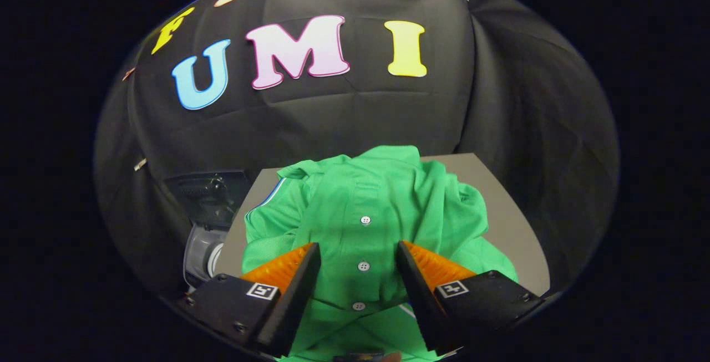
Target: Put the clothes into the washing machine and then close the washing machine lid.
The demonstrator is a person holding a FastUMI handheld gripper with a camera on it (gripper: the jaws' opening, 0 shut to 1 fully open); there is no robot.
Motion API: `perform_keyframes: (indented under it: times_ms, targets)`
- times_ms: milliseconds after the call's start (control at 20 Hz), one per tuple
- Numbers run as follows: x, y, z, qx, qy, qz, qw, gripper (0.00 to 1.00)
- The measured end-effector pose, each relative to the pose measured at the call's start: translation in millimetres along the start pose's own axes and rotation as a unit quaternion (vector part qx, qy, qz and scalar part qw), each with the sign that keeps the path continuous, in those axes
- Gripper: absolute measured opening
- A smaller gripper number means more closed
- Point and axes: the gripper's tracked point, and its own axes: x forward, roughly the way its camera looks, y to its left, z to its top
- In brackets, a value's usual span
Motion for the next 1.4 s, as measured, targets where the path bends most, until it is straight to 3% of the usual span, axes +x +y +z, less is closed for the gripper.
perform_keyframes:
  times_ms: [50, 150, 200, 300, 450, 650, 1000, 1200, 1400]
  targets:
    - [3.3, 0.5, -5.0, -0.015, 0.007, -0.005, 1.000, 0.87]
    - [0.5, 4.4, -8.5, -0.057, 0.003, -0.016, 0.998, 0.40]
    - [1.8, 6.6, -4.7, -0.080, -0.007, -0.011, 0.997, 0.39]
    - [-5.8, 2.9, -3.4, -0.056, -0.007, -0.026, 0.998, 0.13]
    - [-17.4, 12.6, 9.7, 0.000, 0.004, -0.001, 1.000, 0.13]
    - [-71.0, 31.3, 78.8, 0.050, -0.048, 0.046, 0.997, 0.13]
    - [-156.8, 73.3, 169.6, 0.047, -0.124, 0.072, 0.989, 0.12]
    - [-158.4, 86.7, 163.0, 0.003, -0.121, 0.063, 0.991, 0.12]
    - [-138.8, 100.9, 138.7, 0.022, -0.086, 0.081, 0.993, 0.12]
